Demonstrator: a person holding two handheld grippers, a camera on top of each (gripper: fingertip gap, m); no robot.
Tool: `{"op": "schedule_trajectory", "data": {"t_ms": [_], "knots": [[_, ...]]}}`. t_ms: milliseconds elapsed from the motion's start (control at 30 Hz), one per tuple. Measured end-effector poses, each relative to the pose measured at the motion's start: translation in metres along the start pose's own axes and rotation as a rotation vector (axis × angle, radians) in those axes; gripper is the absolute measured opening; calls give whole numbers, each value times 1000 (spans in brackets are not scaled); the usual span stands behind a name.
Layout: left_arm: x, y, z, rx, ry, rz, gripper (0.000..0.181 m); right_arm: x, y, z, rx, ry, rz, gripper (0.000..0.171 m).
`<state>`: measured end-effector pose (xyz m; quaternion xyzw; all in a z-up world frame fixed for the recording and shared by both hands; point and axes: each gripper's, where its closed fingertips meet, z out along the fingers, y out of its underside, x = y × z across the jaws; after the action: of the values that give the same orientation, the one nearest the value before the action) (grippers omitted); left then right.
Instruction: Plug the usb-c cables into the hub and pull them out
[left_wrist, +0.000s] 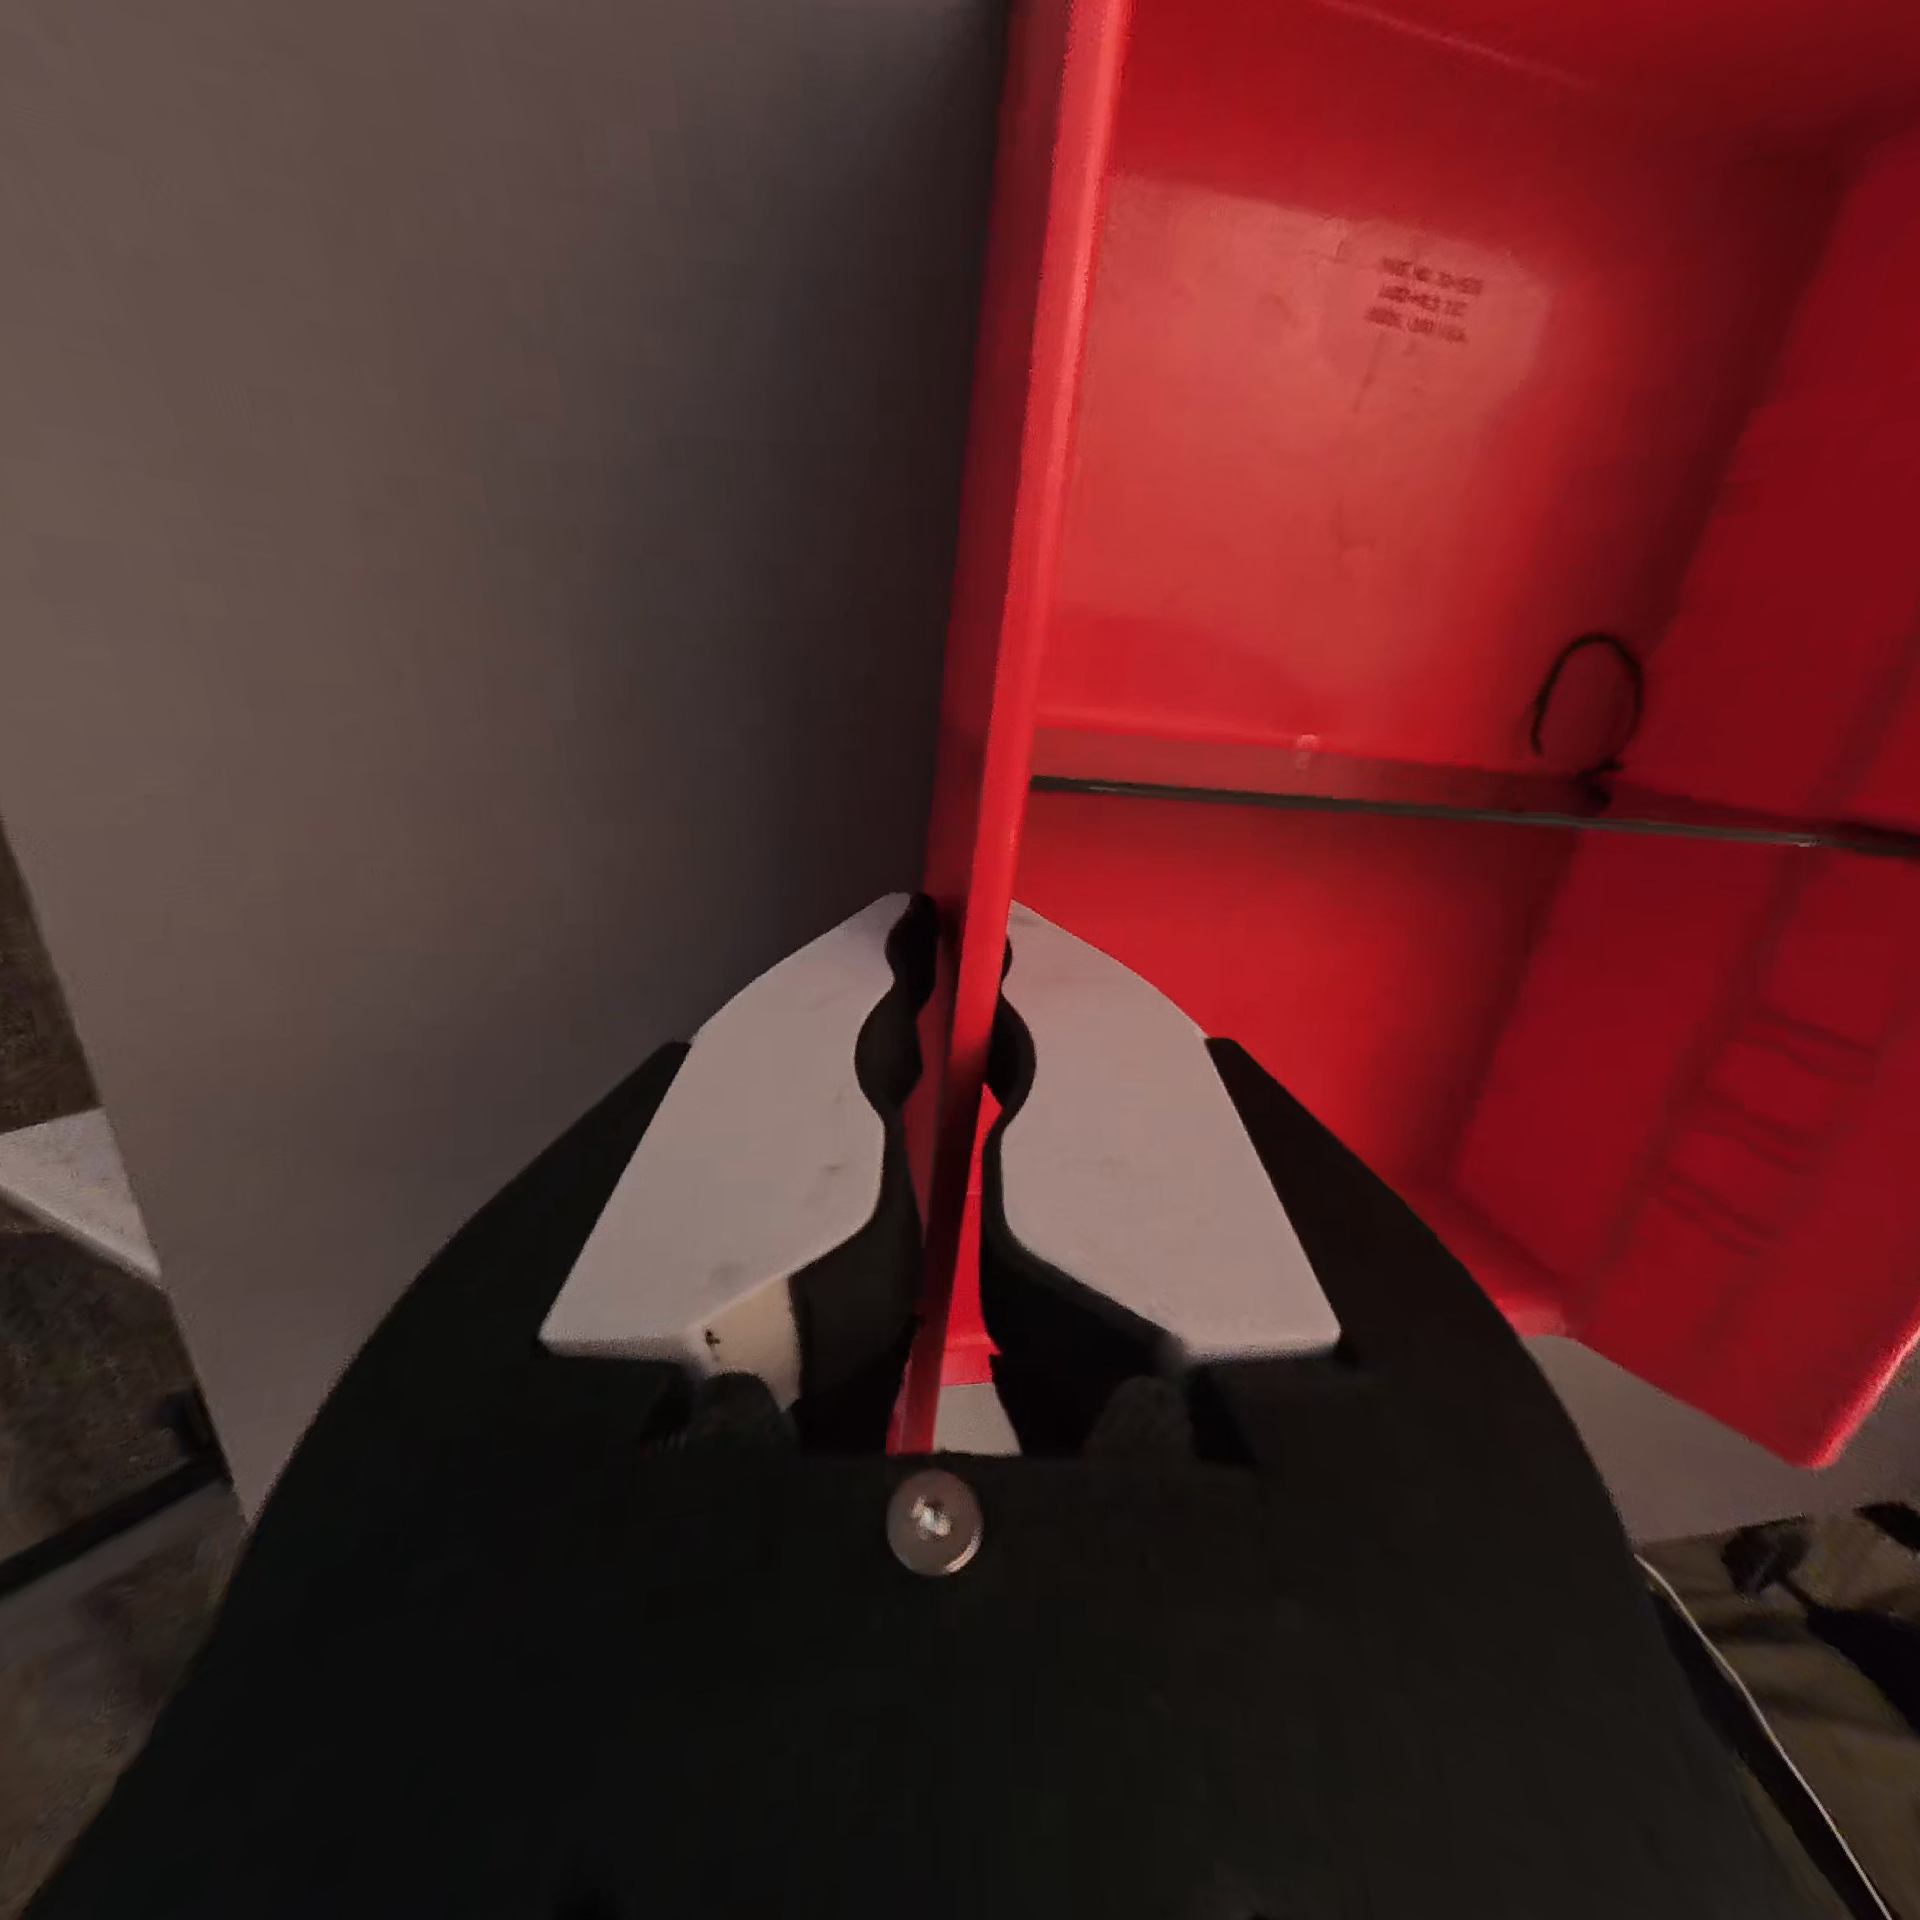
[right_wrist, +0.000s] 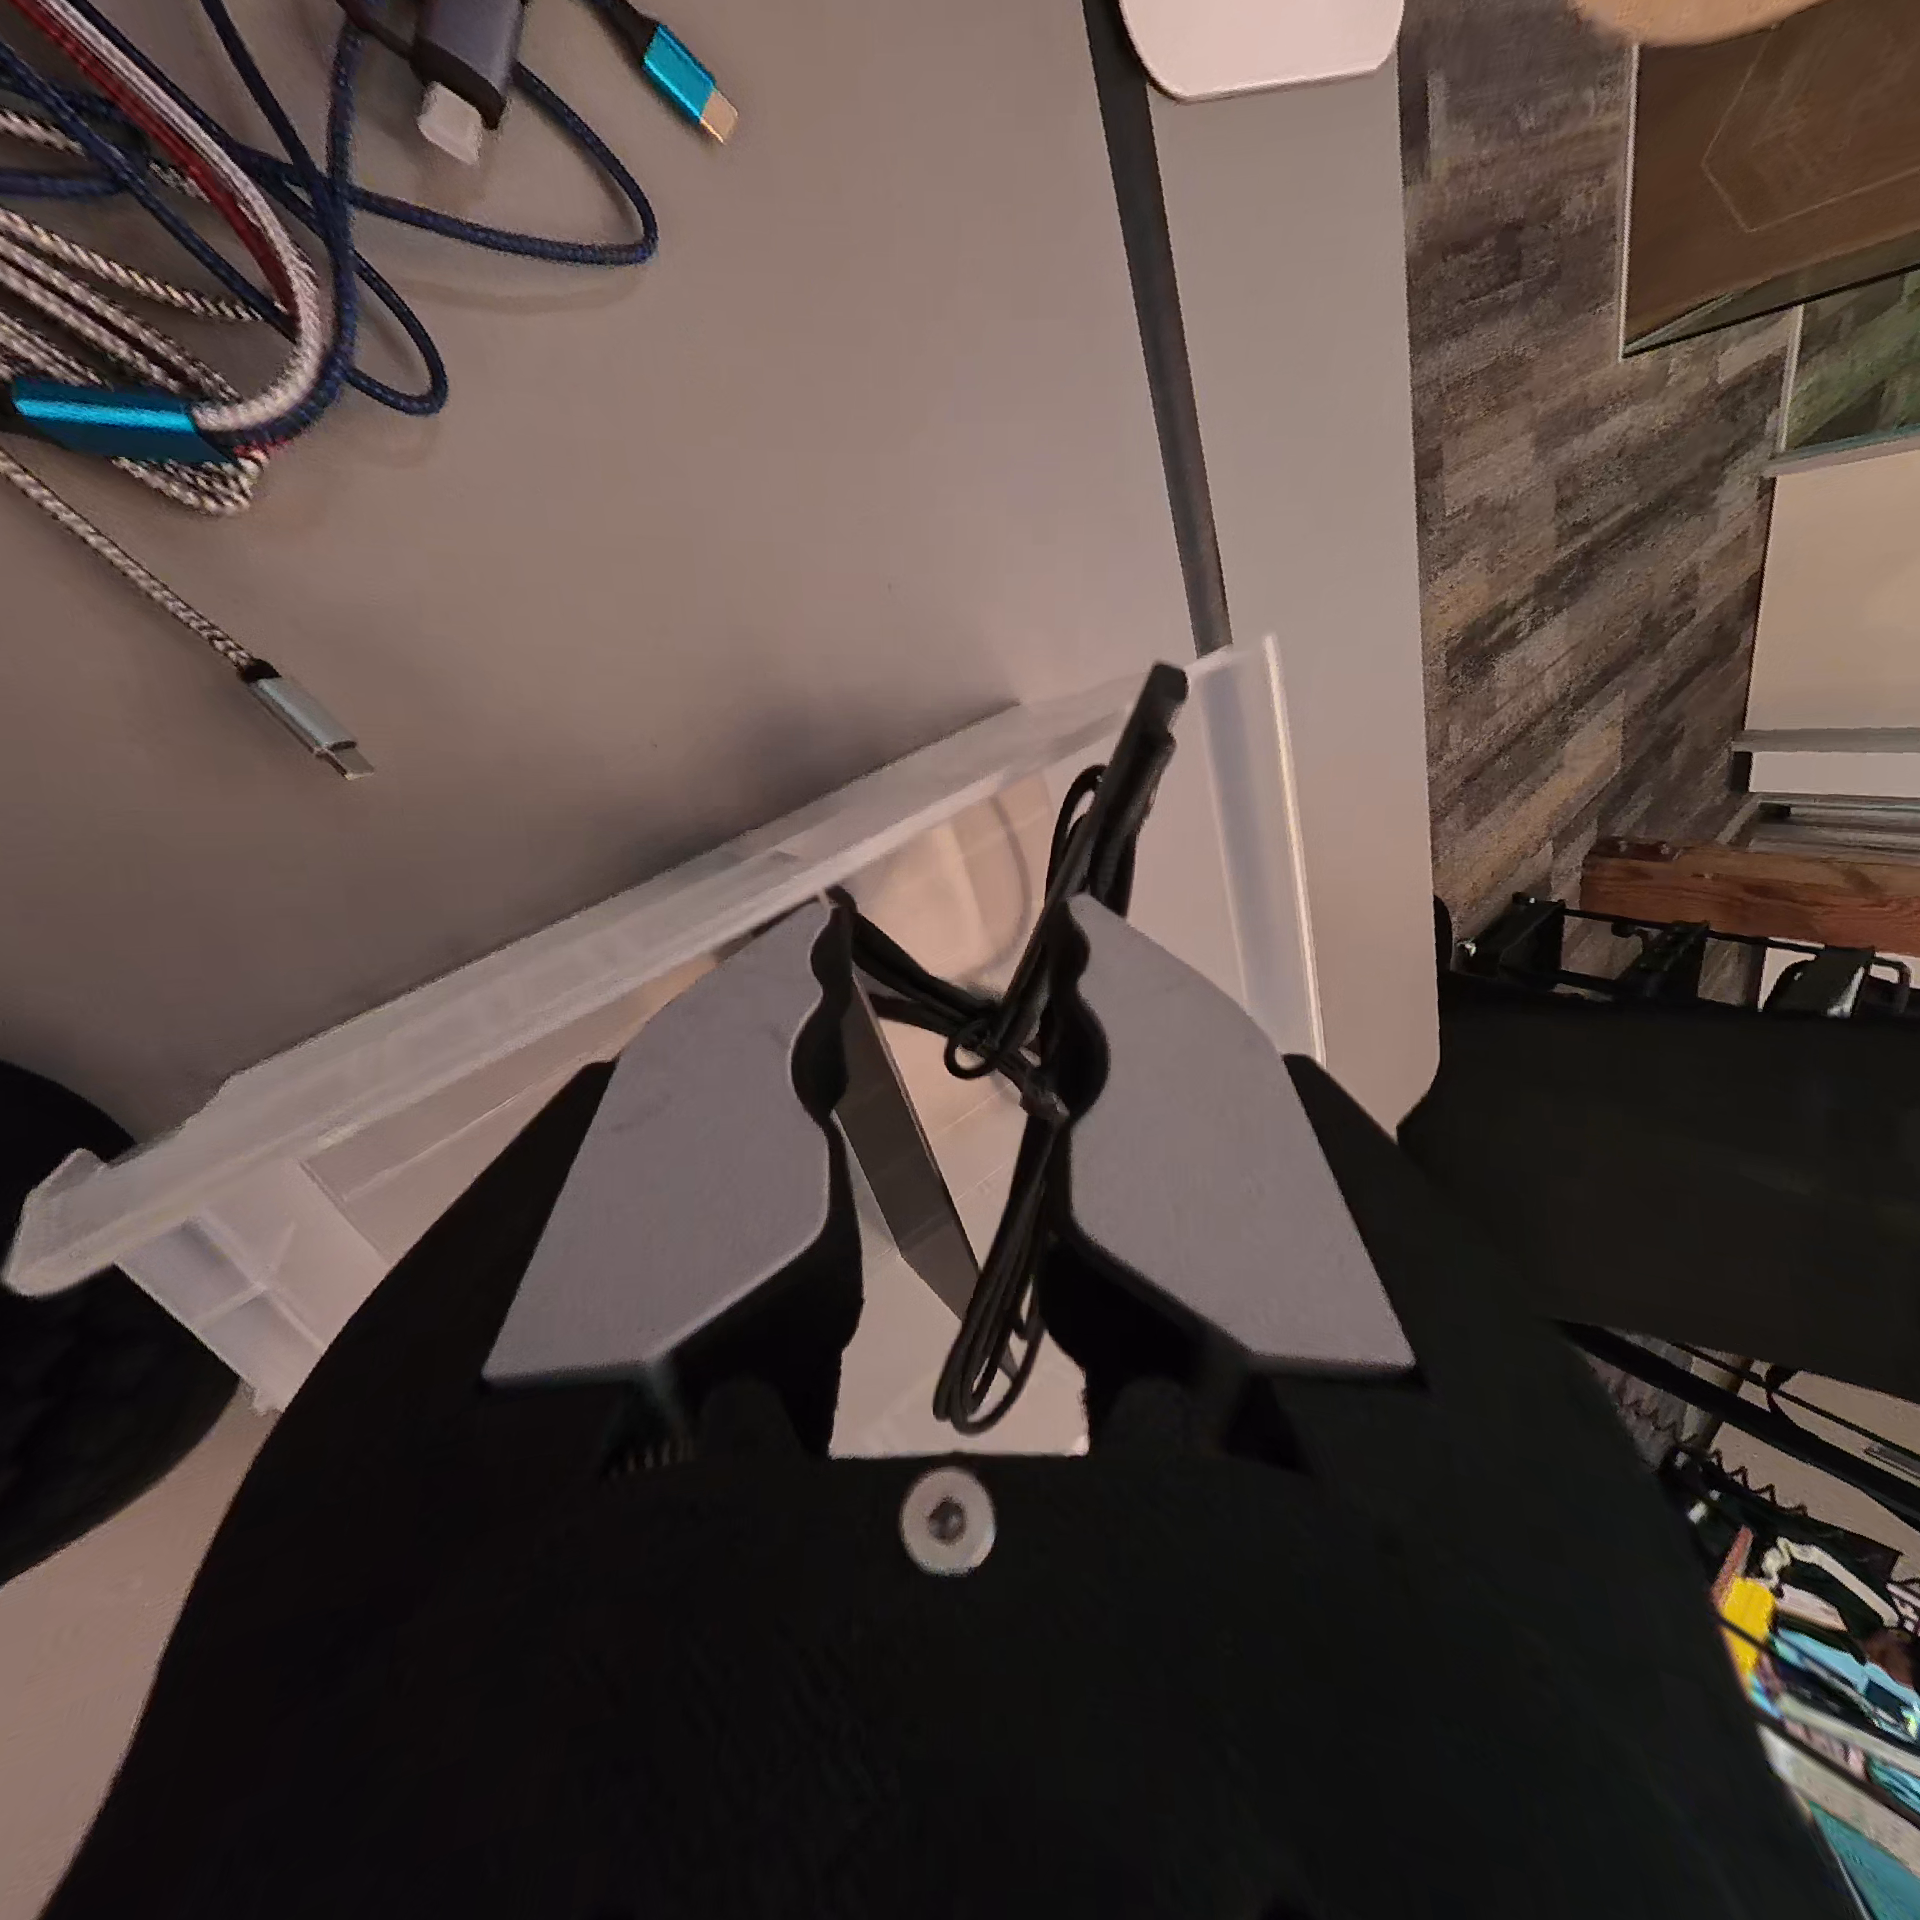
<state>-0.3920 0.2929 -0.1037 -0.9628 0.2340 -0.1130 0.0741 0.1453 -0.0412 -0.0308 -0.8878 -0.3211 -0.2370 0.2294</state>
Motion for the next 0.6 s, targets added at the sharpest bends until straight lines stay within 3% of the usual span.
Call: {"op": "schedule_trajectory", "data": {"t_ms": [33, 167, 267, 367, 467, 600], "knots": [[-6, 1, -2, 12, 8, -20, 7, -2, -7, -1, 21, -6, 0, 38], [-15, 4, -4, 37, 60, -77, 10, -12, -55, -9, 133, -41, 76, 43], [-13, 3, -12, 60, 75, -137, 13, -40, -126, -11, 272, -157, 178, 54], [-12, -4, -43, 178, 63, -174, 20, -91, -198, 9, 346, -309, 267, 61], [-6, -8, -87, 339, 18, -149, 24, -135, -241, 51, 275, -409, 362, 63], [31, -14, -139, 549, 58, -52, 24, -161, -246, 92, 100, -430, 412, 62]]}}
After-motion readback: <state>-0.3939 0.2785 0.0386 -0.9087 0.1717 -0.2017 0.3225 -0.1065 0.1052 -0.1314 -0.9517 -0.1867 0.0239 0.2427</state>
